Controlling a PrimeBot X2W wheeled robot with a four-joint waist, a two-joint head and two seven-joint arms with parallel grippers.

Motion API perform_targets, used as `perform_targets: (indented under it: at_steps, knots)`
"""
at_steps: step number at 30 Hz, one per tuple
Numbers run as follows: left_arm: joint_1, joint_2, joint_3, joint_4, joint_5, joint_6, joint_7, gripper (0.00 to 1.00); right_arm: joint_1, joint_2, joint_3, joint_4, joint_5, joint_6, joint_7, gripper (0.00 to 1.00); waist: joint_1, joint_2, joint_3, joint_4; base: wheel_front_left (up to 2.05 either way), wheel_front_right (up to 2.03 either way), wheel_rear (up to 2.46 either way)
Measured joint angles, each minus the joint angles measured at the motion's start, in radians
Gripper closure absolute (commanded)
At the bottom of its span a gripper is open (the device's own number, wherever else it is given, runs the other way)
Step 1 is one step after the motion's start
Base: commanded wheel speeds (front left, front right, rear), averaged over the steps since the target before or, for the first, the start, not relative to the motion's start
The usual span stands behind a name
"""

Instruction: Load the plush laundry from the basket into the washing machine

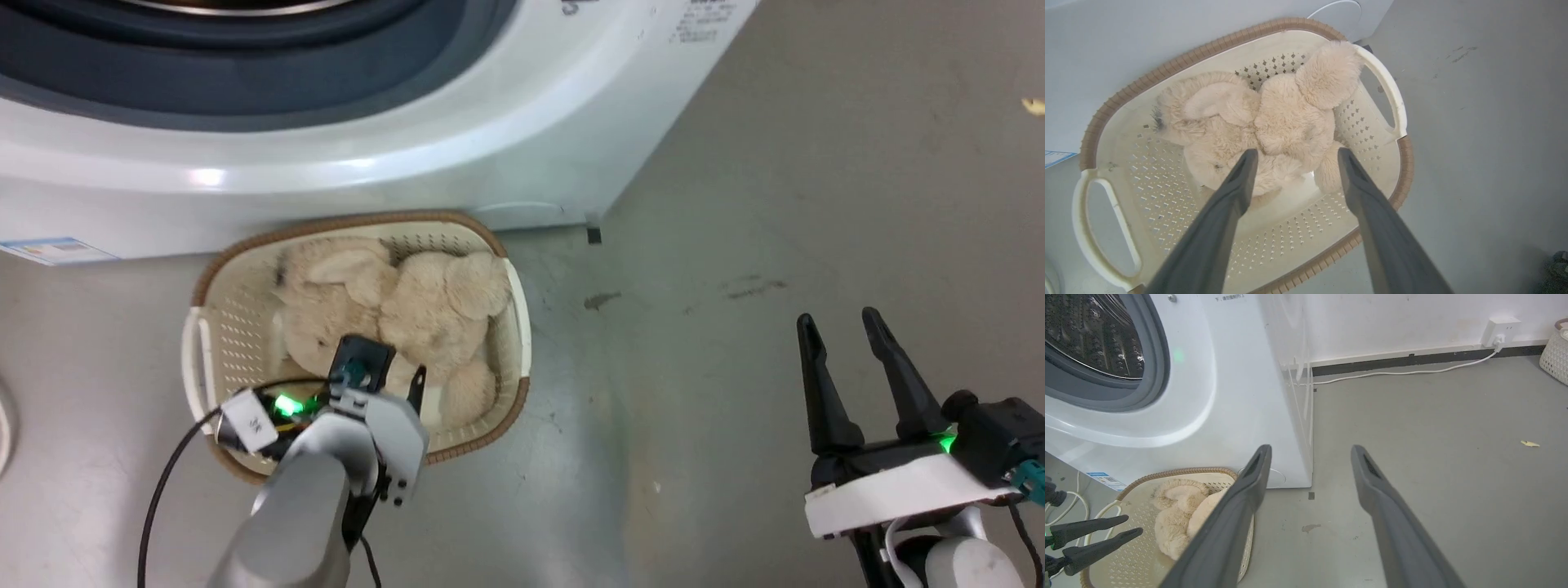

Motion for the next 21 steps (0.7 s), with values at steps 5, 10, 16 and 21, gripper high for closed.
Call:
perform_targets:
  at_steps: [5,10,16,21]
  knots:
    - [-0.073,0.004,-0.016,0.048,-0.005,0.022,0.003,0.00,-0.019,0.000,0.012,0.000,0.022,0.000,-0.010,0.00,0.0000,0.0000,0.049,-0.018,0.00,0.00,0.00]
    - [-0.137,0.009,-0.032,0.102,-0.013,0.022,0.038,0.00,-0.039,0.000,0.020,-0.001,0.044,0.000,-0.021,0.00,0.0000,0.0000,0.099,-0.038,0.00,0.00,0.00]
    - [-0.226,0.025,-0.044,0.162,-0.030,0.035,0.039,0.00,-0.057,0.000,0.031,-0.001,0.074,0.000,-0.035,0.00,0.0000,0.0000,0.161,-0.063,0.00,0.00,0.00]
    - [-0.285,0.035,-0.068,0.215,-0.030,0.046,0.075,0.00,-0.071,0.000,0.053,-0.002,0.095,0.000,-0.044,0.00,0.0000,0.0000,0.214,-0.085,0.00,0.00,0.00]
